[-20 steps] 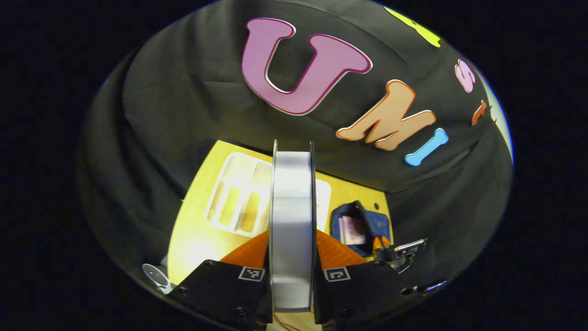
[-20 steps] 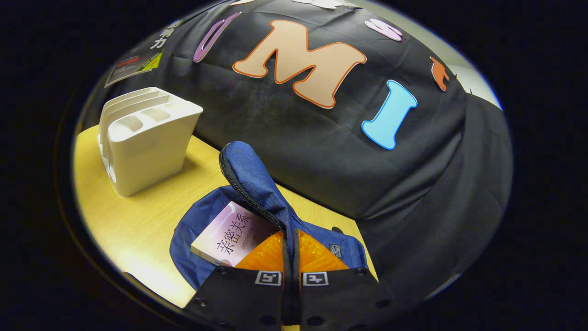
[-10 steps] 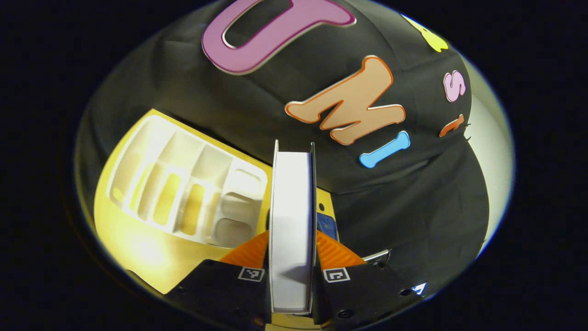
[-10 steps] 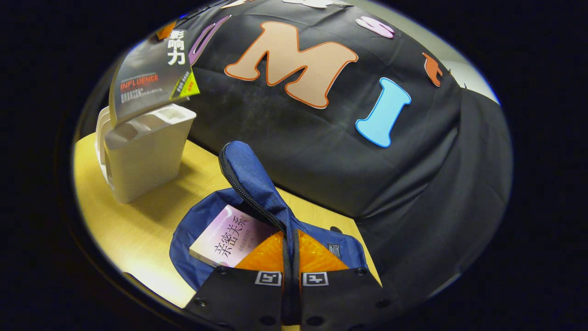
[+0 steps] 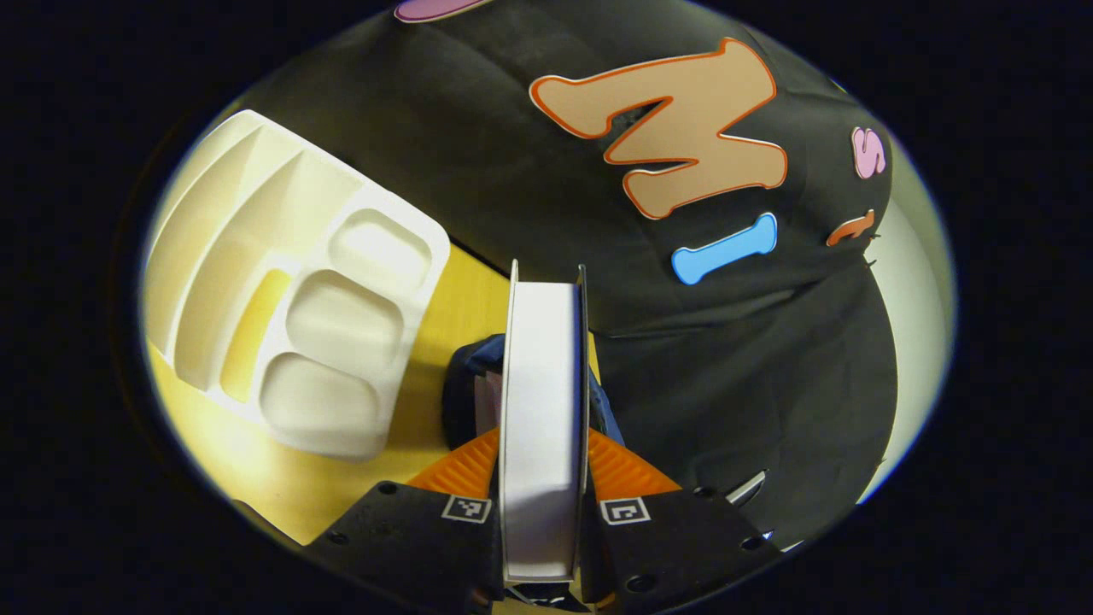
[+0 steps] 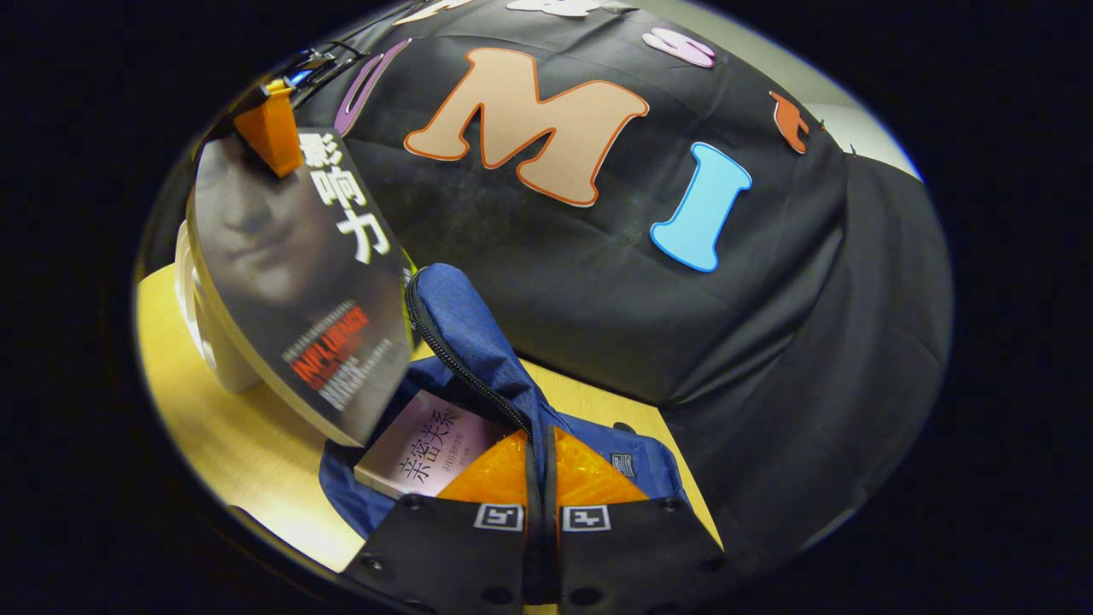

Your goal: Open the schoolbag, grab two books from the bookshelf and put them into the schoolbag.

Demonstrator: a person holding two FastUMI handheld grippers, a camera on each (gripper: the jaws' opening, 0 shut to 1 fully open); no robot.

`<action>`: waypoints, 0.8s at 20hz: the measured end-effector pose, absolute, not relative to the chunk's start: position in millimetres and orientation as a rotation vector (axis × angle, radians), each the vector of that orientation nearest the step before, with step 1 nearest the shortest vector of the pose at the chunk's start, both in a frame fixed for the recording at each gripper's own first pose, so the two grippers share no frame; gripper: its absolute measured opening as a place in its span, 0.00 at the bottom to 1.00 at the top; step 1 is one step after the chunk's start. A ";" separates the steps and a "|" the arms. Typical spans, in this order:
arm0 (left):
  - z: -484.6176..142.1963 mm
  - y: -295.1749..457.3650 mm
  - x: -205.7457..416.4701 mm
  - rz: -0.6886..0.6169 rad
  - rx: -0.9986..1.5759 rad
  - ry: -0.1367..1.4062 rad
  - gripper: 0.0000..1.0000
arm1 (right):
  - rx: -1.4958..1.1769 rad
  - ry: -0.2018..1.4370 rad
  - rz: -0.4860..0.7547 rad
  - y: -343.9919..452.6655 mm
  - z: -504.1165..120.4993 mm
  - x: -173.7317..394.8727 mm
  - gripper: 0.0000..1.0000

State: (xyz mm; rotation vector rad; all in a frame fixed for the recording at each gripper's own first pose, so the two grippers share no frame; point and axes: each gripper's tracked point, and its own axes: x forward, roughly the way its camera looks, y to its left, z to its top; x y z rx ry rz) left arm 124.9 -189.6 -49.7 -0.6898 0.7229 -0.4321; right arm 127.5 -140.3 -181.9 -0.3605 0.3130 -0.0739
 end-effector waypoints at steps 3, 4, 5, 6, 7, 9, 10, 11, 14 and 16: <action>-72.6 -220.7 135.9 -0.487 -0.705 0.716 0.32 | -0.348 0.307 -0.071 -141.8 -181.6 128.0 0.00; -82.6 -228.6 137.8 -0.496 -0.694 0.722 0.32 | -0.342 0.304 -0.072 -142.3 -181.0 128.6 0.00; -91.5 -234.3 139.4 -0.499 -0.693 0.733 0.32 | -0.338 0.303 -0.072 -142.9 -180.7 128.6 0.00; -100.1 -240.5 142.0 -0.504 -0.700 0.749 0.32 | -0.336 0.298 -0.072 -142.7 -179.8 129.3 0.00; -108.7 -249.1 147.6 -0.501 -0.714 0.759 0.32 | -0.336 0.295 -0.072 -143.1 -178.9 128.5 0.00; -128.9 -263.7 156.4 -0.497 -0.719 0.778 0.32 | -0.337 0.285 -0.069 -141.7 -178.0 130.5 0.03; -138.3 -270.8 159.2 -0.506 -0.719 0.789 0.34 | -0.339 0.278 -0.063 -140.4 -176.7 131.6 0.00; -141.8 -278.4 161.5 -0.514 -0.748 0.795 0.30 | -0.341 0.272 -0.056 -138.7 -177.0 131.2 0.03; -156.4 -295.0 168.6 -0.534 -0.803 0.819 0.32 | -0.336 0.248 -0.035 -136.3 -175.4 130.5 0.00; -162.7 -303.3 173.5 -0.552 -0.826 0.824 0.32 | -0.339 0.236 -0.020 -135.0 -174.8 128.7 0.00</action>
